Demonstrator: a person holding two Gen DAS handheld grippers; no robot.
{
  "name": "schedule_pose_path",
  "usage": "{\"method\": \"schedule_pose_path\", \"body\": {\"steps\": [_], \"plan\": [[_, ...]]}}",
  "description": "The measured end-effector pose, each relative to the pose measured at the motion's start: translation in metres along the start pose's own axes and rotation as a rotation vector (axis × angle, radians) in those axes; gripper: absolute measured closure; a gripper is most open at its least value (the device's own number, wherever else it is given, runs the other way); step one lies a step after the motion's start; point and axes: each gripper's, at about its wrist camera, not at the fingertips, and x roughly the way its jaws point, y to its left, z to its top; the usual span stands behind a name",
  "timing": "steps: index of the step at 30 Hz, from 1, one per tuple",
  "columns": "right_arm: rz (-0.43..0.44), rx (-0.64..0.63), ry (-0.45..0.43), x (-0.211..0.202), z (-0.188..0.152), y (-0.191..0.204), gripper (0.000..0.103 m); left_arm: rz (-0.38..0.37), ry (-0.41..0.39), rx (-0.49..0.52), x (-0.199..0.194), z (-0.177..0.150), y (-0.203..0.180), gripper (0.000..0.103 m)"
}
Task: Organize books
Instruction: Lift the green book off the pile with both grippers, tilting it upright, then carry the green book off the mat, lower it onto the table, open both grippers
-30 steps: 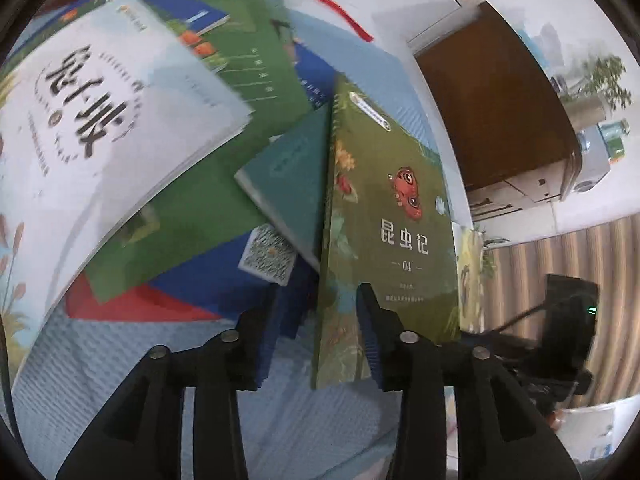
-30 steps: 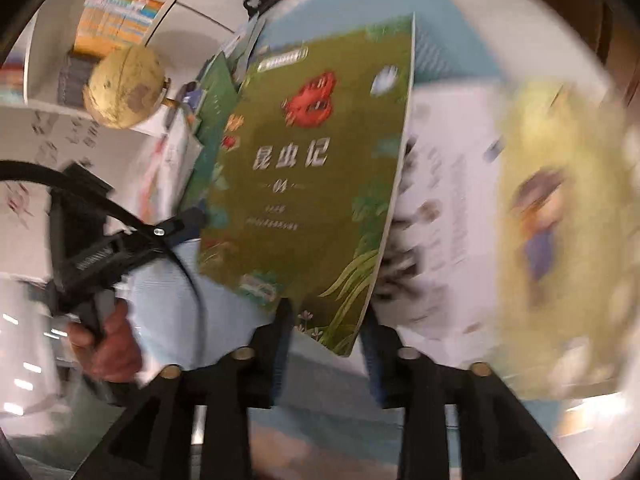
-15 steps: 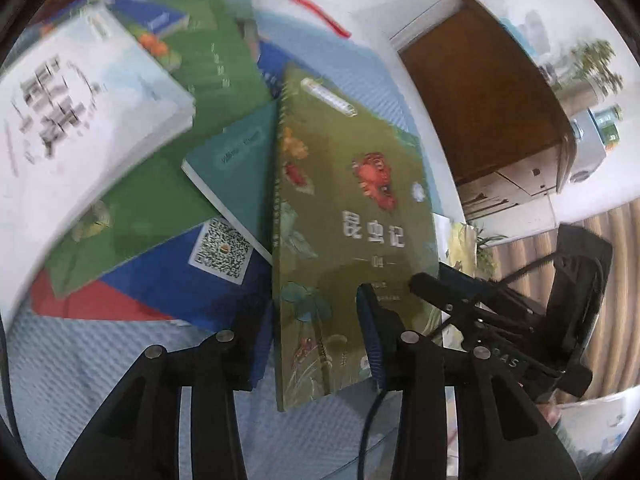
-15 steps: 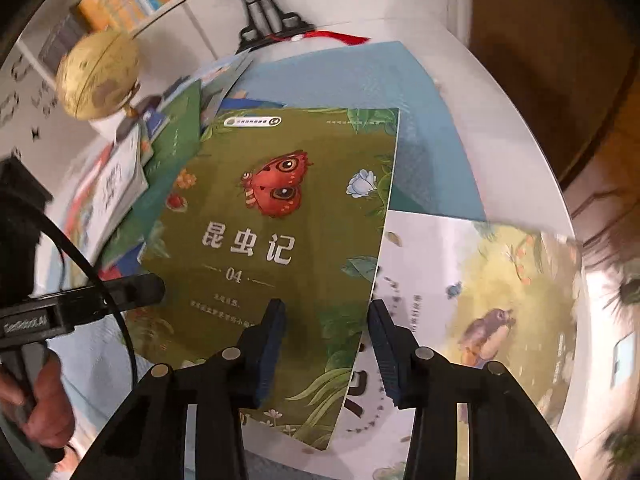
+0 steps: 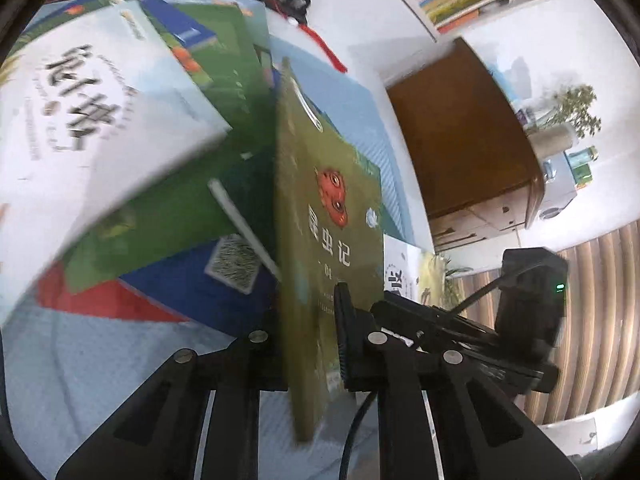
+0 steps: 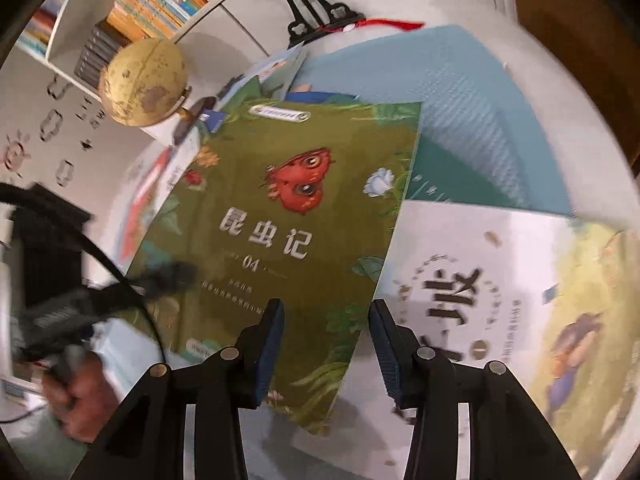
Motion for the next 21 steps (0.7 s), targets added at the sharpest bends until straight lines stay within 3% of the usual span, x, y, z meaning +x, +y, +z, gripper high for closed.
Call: {"method": "schedule_pose_path", "body": {"steps": [2, 4, 5, 7, 8, 10, 12, 13, 15, 16, 17, 21], "plan": [[0.008, 0.018, 0.004, 0.000, 0.001, 0.000, 0.059, -0.021, 0.000, -0.028, 0.006, 0.002, -0.001, 0.092], [0.053, 0.072, 0.033, -0.001, 0.003, -0.004, 0.055, -0.107, -0.001, -0.106, 0.005, 0.006, 0.003, 0.093], [0.111, 0.121, 0.050, -0.001, 0.005, -0.010, 0.050, -0.173, -0.001, -0.155, 0.003, 0.009, 0.005, 0.093], [0.218, 0.216, 0.055, -0.004, 0.001, -0.022, 0.027, -0.234, -0.003, -0.194, 0.000, 0.012, 0.005, 0.093], [0.278, 0.266, 0.054, -0.004, -0.001, -0.028, 0.023, -0.261, 0.000, -0.207, -0.001, 0.015, 0.004, 0.093], [0.424, 0.382, 0.039, 0.001, -0.007, -0.041, 0.023, -0.317, 0.014, -0.243, 0.001, 0.018, 0.002, 0.093], [0.499, 0.445, 0.026, 0.007, -0.008, -0.045, 0.029, -0.334, 0.025, -0.262, 0.005, 0.019, 0.001, 0.093], [0.509, 0.450, 0.019, 0.007, -0.007, -0.045, 0.047, -0.319, 0.030, -0.257, 0.007, 0.019, -0.001, 0.093], [0.457, 0.424, -0.002, 0.008, -0.003, -0.038, 0.057, -0.262, 0.028, -0.242, 0.009, 0.018, -0.002, 0.094], [0.409, 0.377, -0.023, 0.006, -0.001, -0.031, 0.071, -0.230, 0.028, -0.237, 0.010, 0.018, -0.001, 0.094], [0.375, 0.340, -0.024, 0.004, 0.001, -0.025, 0.075, -0.185, 0.027, -0.222, 0.009, 0.018, 0.000, 0.094], [0.129, 0.113, -0.031, -0.005, 0.006, 0.009, 0.078, 0.004, 0.017, -0.070, 0.011, 0.014, -0.019, 0.093]]}}
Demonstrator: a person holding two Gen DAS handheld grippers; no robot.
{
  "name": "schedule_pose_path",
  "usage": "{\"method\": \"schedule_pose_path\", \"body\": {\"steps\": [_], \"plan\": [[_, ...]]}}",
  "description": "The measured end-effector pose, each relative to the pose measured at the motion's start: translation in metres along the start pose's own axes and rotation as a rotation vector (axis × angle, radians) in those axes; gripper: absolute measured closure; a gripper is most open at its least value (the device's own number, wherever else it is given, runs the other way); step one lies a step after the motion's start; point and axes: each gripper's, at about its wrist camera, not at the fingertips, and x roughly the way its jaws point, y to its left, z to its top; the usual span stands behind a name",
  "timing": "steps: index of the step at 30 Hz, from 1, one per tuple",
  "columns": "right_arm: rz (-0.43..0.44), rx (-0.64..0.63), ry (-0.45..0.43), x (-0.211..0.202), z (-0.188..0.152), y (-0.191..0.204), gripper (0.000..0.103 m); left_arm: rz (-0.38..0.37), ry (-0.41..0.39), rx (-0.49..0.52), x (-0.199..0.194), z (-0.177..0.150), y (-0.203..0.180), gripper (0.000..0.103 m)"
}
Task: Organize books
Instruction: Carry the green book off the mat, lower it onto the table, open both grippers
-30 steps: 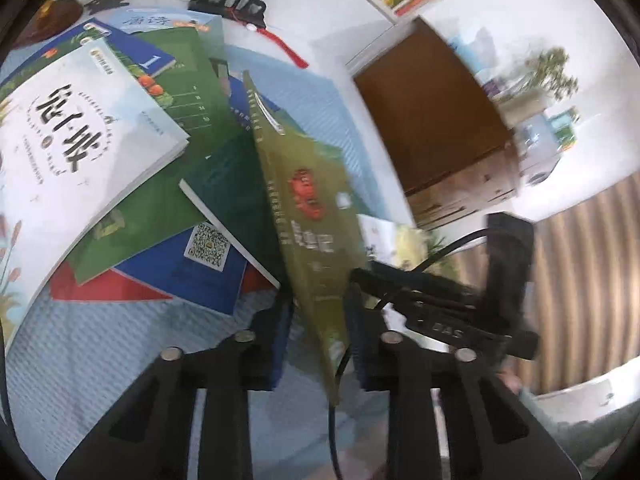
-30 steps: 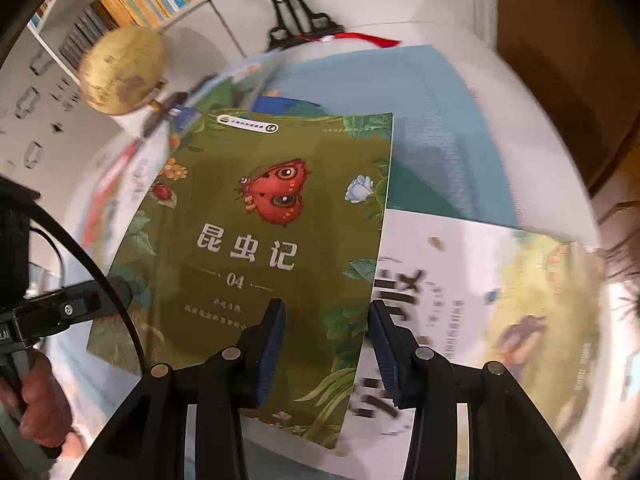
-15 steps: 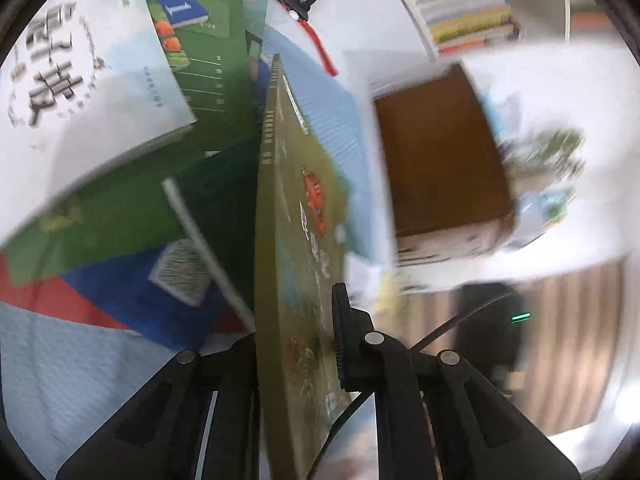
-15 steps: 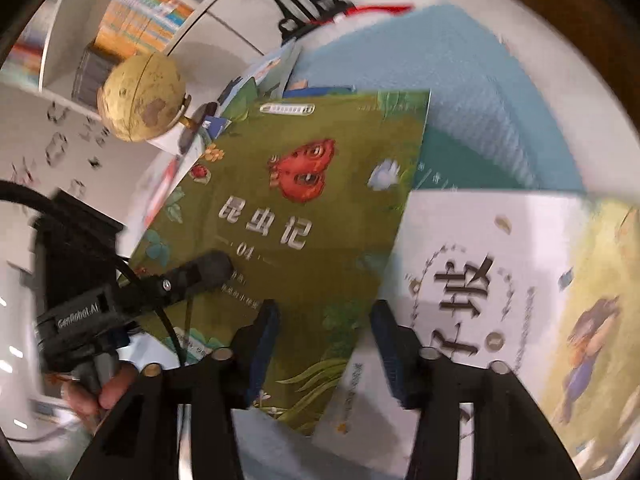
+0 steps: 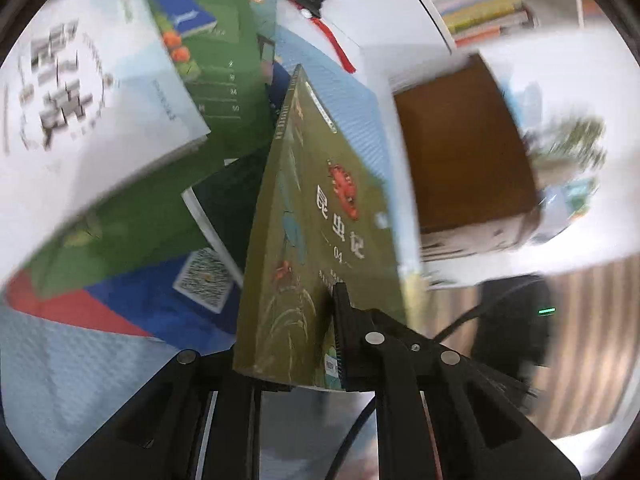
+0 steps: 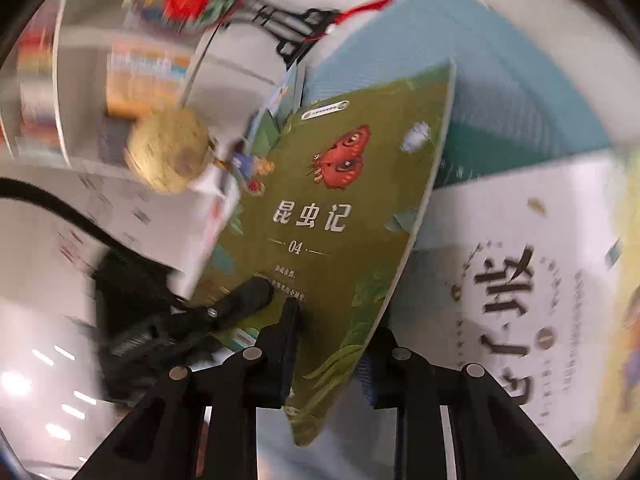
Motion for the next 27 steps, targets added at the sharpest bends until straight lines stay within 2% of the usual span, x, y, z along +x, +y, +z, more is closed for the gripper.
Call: {"method": "schedule_pose_path", "body": {"steps": [2, 4, 8, 11, 16, 20, 24, 27], "plan": [[-0.099, -0.111, -0.004, 0.002, -0.003, 0.017, 0.078, 0.098, -0.017, 0.113, 0.000, -0.006, -0.019, 0.093], [-0.153, -0.186, -0.009, 0.003, -0.006, 0.031, 0.078, 0.157, -0.030, 0.195, -0.002, -0.013, -0.032, 0.093], [-0.251, -0.381, -0.037, -0.004, -0.025, 0.065, 0.077, 0.198, -0.047, 0.287, -0.016, -0.029, -0.049, 0.092], [-0.335, -0.543, -0.063, -0.008, -0.047, 0.090, 0.077, 0.195, -0.069, 0.297, -0.033, -0.037, -0.050, 0.092], [-0.303, -0.594, -0.086, -0.012, -0.051, 0.127, 0.077, 0.118, -0.127, 0.241, -0.082, -0.042, -0.024, 0.092], [-0.303, -0.642, -0.127, -0.010, -0.059, 0.174, 0.077, 0.115, -0.199, 0.255, -0.132, -0.042, -0.008, 0.092], [-0.234, -0.663, -0.141, 0.015, -0.059, 0.237, 0.077, 0.119, -0.267, 0.220, -0.197, -0.037, 0.028, 0.092], [-0.169, -0.684, -0.128, 0.049, -0.061, 0.285, 0.076, 0.162, -0.319, 0.195, -0.241, -0.035, 0.062, 0.092]]}}
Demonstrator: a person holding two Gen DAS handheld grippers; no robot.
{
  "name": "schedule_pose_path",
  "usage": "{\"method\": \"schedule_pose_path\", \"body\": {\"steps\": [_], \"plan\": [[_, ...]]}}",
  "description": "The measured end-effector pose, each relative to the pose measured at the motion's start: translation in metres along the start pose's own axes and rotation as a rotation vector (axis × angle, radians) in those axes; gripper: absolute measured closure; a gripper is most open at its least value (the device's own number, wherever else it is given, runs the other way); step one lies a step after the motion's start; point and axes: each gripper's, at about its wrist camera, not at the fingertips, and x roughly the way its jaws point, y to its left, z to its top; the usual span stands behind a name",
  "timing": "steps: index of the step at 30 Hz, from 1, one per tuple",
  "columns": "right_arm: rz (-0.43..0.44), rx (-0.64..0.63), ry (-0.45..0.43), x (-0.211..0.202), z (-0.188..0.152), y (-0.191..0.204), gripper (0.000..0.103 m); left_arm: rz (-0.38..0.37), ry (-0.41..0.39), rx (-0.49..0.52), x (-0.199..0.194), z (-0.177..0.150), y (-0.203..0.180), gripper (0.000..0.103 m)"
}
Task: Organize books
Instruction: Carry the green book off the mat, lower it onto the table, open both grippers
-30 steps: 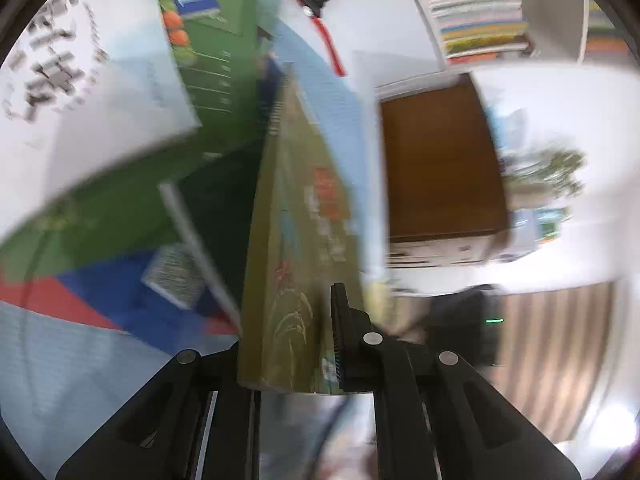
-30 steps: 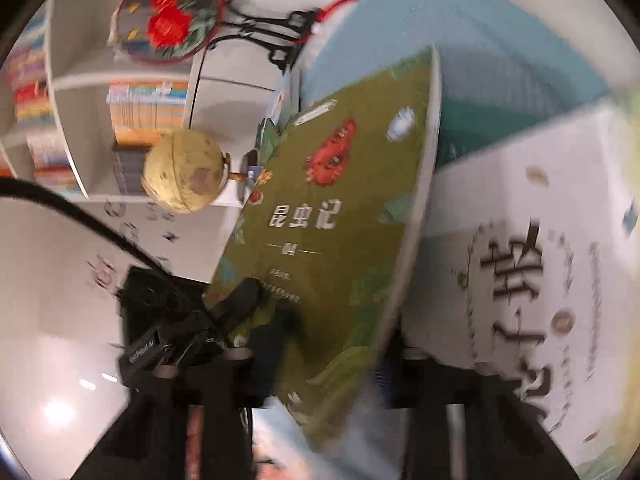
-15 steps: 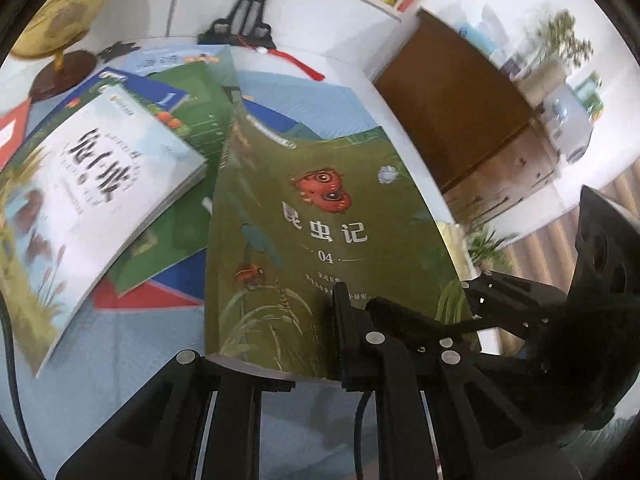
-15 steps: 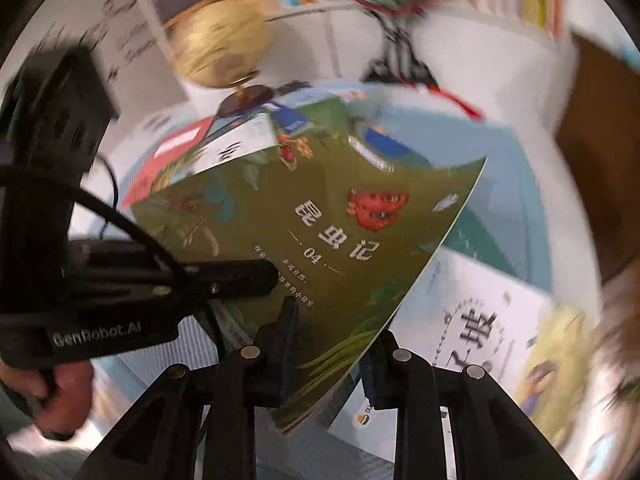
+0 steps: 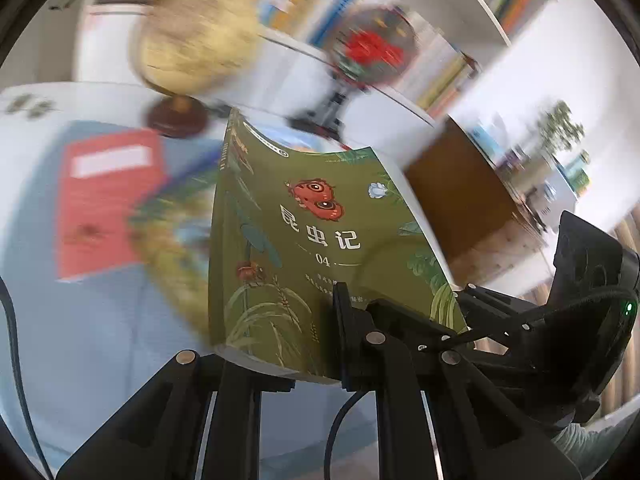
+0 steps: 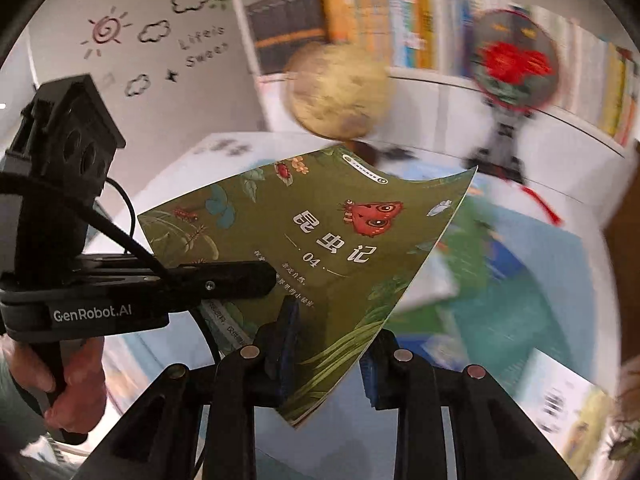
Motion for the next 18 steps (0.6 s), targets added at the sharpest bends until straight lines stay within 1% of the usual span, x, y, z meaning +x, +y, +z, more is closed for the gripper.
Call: {"method": "schedule_pose_path", "body": {"steps": [3, 7, 10, 13, 15, 18], "plan": [[0.051, -0.026, 0.007, 0.034, 0.019, 0.049, 0.076, 0.059, -0.027, -0.025, -0.033, -0.001, 0.048, 0.092], [0.115, -0.038, 0.039, 0.092, 0.036, 0.109, 0.076, 0.135, -0.041, -0.097, -0.060, -0.002, 0.120, 0.091], [0.145, -0.052, 0.058, 0.127, 0.044, 0.146, 0.076, 0.176, -0.050, -0.142, -0.074, -0.005, 0.165, 0.091], [0.175, -0.043, 0.075, 0.160, 0.051, 0.174, 0.076, 0.205, -0.056, -0.165, -0.086, -0.004, 0.206, 0.091], [0.183, -0.030, 0.089, 0.186, 0.057, 0.190, 0.076, 0.207, -0.053, -0.194, -0.088, -0.003, 0.234, 0.091], [0.151, -0.041, 0.115, 0.205, 0.063, 0.188, 0.076, 0.203, -0.038, -0.248, -0.083, -0.001, 0.277, 0.090]]}}
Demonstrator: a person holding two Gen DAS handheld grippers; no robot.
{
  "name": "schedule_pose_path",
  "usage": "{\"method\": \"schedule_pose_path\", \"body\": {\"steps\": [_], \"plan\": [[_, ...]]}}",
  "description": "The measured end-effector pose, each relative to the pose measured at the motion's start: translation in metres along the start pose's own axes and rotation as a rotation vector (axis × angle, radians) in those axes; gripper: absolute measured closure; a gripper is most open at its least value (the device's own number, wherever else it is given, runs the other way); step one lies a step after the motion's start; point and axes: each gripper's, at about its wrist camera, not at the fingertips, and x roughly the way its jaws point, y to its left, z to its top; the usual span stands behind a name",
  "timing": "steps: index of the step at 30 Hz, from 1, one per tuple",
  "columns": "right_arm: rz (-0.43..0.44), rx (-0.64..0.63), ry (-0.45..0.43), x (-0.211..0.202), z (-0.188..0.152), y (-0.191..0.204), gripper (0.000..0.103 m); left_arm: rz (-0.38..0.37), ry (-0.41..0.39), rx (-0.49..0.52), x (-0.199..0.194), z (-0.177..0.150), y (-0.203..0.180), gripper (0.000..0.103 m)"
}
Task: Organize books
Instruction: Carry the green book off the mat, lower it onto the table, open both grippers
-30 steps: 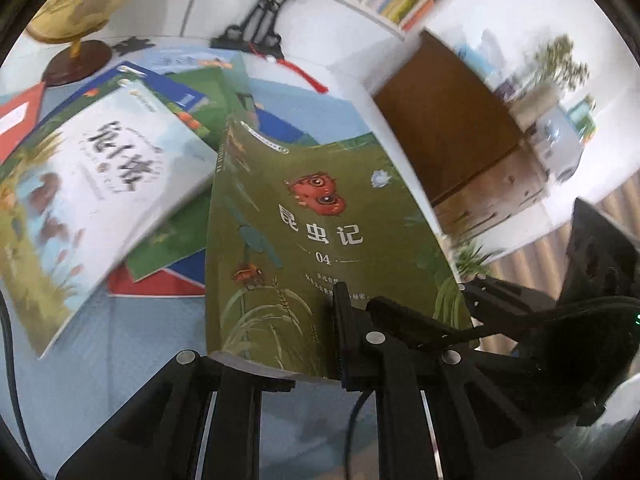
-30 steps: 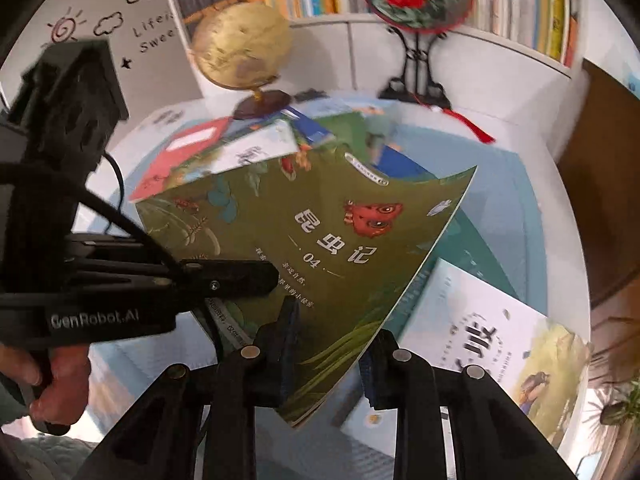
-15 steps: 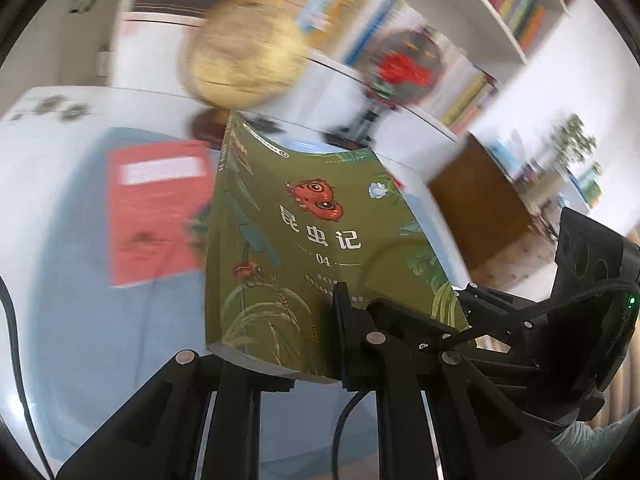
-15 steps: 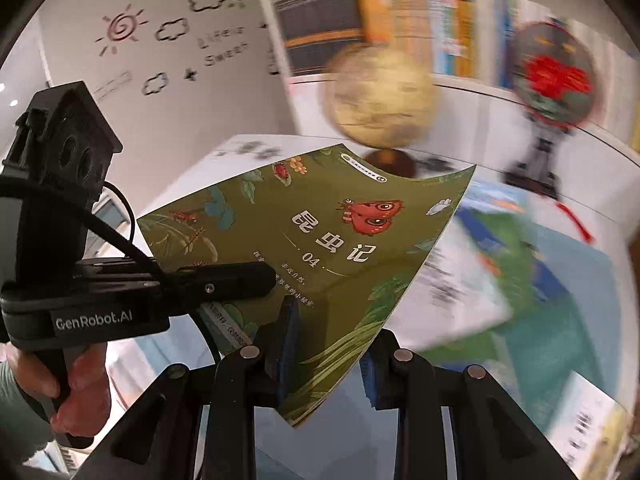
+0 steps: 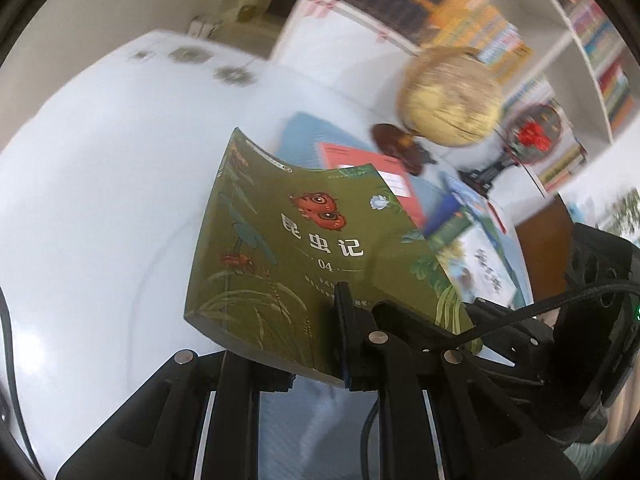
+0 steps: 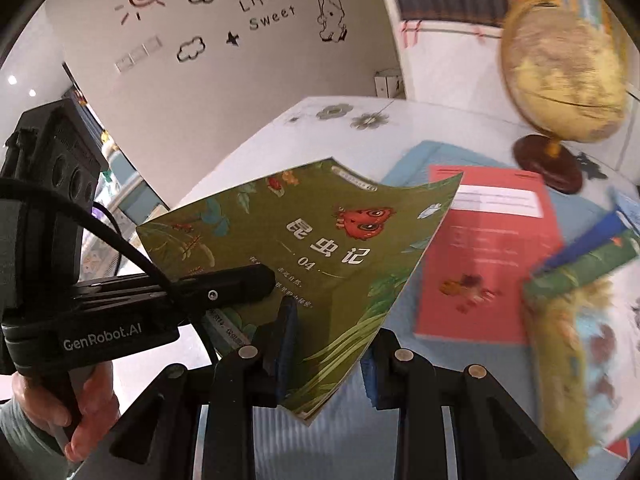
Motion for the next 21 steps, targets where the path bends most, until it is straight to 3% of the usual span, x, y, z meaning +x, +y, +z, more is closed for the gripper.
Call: {"method": "schedule_pose_path", "body": {"steps": [6, 12, 16, 21], "plan": [[-0.005, 0.018, 0.036, -0.007, -0.005, 0.001, 0.075, 0.023, 0.021, -0.034, 0.014, 0.008, 0.039, 0.088], [0.026, 0.086, 0.086, 0.014, -0.007, -0.002, 0.074, 0.087, 0.061, -0.044, 0.022, 0.004, 0.058, 0.077], [0.043, 0.121, 0.150, 0.033, -0.008, -0.012, 0.074, 0.112, 0.118, -0.102, 0.029, -0.006, 0.077, 0.067], [0.043, 0.108, 0.190, 0.041, -0.014, -0.014, 0.074, 0.275, 0.121, -0.133, 0.015, -0.027, 0.099, 0.054]]}}
